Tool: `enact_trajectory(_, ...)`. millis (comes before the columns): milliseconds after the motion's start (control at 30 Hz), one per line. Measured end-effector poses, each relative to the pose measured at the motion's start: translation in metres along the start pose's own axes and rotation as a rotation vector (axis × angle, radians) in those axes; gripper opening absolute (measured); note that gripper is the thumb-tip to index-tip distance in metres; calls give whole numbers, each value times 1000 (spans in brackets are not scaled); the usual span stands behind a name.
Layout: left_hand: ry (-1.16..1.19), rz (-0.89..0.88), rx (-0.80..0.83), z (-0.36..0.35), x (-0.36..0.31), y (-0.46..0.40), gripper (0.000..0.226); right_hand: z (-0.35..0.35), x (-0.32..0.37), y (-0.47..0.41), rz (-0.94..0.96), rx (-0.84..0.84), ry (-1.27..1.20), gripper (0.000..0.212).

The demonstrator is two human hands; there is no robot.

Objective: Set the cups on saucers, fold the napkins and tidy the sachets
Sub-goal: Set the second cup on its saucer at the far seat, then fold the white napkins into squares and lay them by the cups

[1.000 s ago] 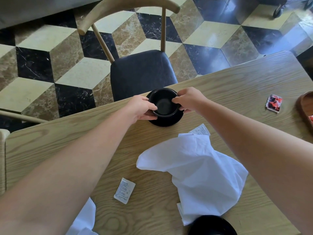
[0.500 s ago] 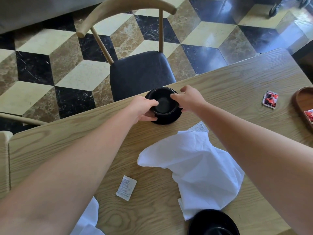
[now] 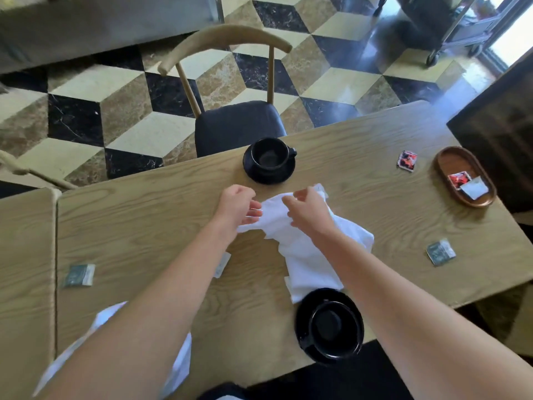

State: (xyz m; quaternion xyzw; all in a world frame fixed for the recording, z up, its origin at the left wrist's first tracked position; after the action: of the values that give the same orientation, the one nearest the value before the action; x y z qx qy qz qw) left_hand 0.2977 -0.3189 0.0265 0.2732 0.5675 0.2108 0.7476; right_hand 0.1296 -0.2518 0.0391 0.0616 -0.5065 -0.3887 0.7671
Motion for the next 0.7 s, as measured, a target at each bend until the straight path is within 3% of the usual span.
enact_trajectory(100, 124, -36, 21, 9, 26, 70, 11, -13, 1, 62, 66, 78, -102, 12)
enact_trajectory(200, 193, -47, 20, 18, 56, 130, 13, -14, 3, 120, 193, 108, -95, 27)
enact_trajectory(400, 247, -89, -33, 56, 97, 197, 21, -21, 0, 200, 311, 177, -46, 38)
enact_trajectory(533, 244, -106, -96, 97, 110, 216, 12, -33, -4, 231, 280, 192, -23, 20)
enact_trajectory(700, 268, -98, -140, 152, 130, 226, 13, -60, -9, 257, 236, 214, -7, 16)
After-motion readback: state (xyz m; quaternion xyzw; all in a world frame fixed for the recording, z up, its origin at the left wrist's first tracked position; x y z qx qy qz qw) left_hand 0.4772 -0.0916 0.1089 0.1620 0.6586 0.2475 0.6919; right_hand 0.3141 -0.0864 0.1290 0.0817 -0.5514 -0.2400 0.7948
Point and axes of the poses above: each hand's wrist, its own y-axis away from the middle knuckle, its own z-axis out of the back of the hand, x = y × z, the point moved 6 cm from there along -y, towards the middle knuckle, and after that the axes turned 7 degrees about -x, right-handed, at the moved point
